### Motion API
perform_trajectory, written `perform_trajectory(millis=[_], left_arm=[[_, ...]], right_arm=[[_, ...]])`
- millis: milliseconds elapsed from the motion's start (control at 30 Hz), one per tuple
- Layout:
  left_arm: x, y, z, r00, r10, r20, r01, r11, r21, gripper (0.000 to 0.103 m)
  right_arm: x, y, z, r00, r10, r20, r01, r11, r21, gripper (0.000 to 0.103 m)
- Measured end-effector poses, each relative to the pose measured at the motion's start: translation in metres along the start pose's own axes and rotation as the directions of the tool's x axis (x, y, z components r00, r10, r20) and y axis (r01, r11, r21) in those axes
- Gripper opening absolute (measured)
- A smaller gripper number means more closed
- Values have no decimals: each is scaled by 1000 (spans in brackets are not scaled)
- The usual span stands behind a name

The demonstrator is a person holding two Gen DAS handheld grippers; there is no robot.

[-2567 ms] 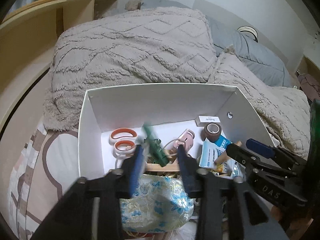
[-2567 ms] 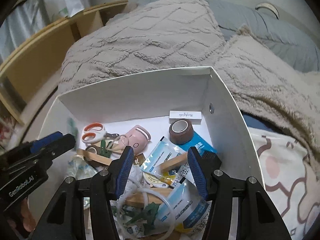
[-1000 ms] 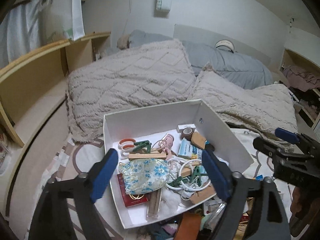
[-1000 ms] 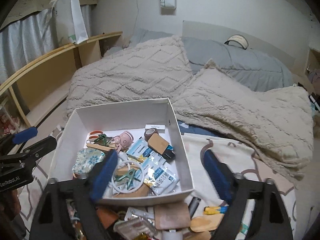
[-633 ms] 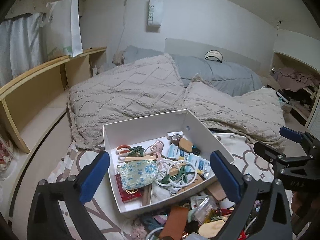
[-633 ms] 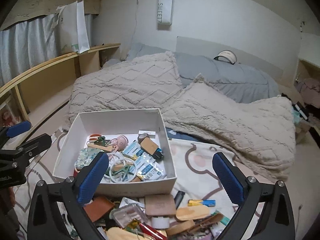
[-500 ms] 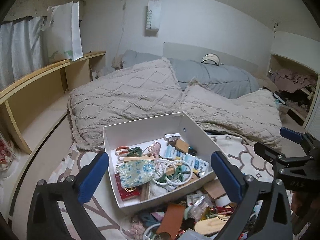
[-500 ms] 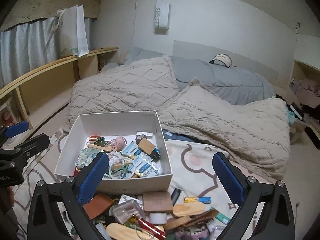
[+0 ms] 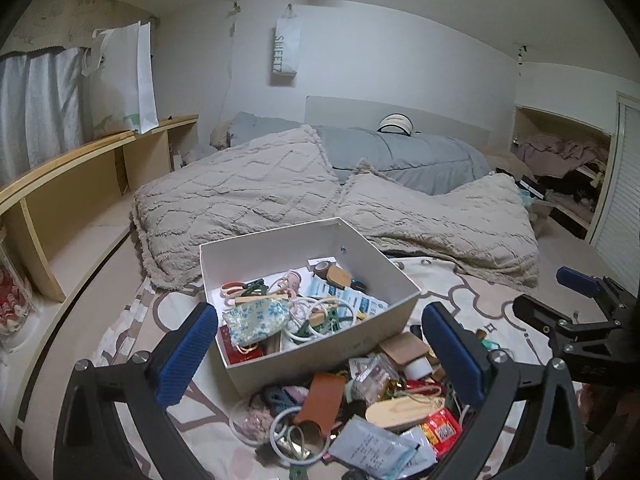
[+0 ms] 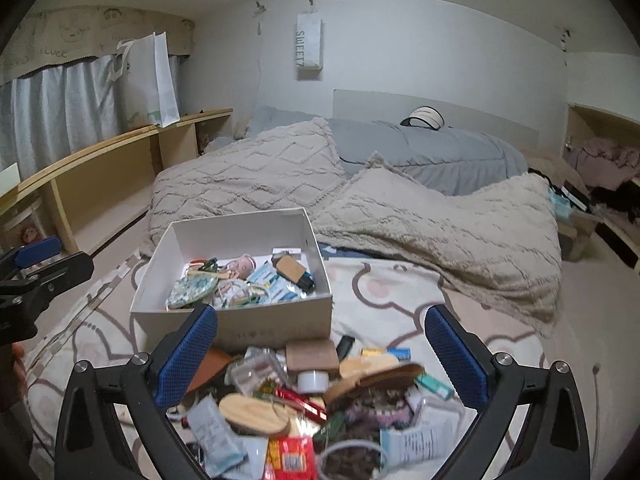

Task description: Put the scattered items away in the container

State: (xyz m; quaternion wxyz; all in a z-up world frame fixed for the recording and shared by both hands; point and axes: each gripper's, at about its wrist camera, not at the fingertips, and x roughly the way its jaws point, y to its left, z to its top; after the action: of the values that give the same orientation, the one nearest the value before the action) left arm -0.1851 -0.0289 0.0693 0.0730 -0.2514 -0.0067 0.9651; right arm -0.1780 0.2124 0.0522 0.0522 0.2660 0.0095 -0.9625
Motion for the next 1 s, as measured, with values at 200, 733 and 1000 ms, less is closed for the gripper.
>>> perform_trajectory(millis=[200,733,1000], left_arm=[[-13,-12,-19,1000,-12,-8,12,1000,12,103],[-43,-38,-69,999,1,-44,2,999,49,103],[-58,-38,-88,999,13,-40,-12,1000,21,103]], right_arm=[[-26,-11,-23,1000,-30,4,30,999,30,103],[-71,-23,-74,998,-62,-2,62,996,57,103],[-83,-26,-92,997,-72,-15,73,994,85,103]])
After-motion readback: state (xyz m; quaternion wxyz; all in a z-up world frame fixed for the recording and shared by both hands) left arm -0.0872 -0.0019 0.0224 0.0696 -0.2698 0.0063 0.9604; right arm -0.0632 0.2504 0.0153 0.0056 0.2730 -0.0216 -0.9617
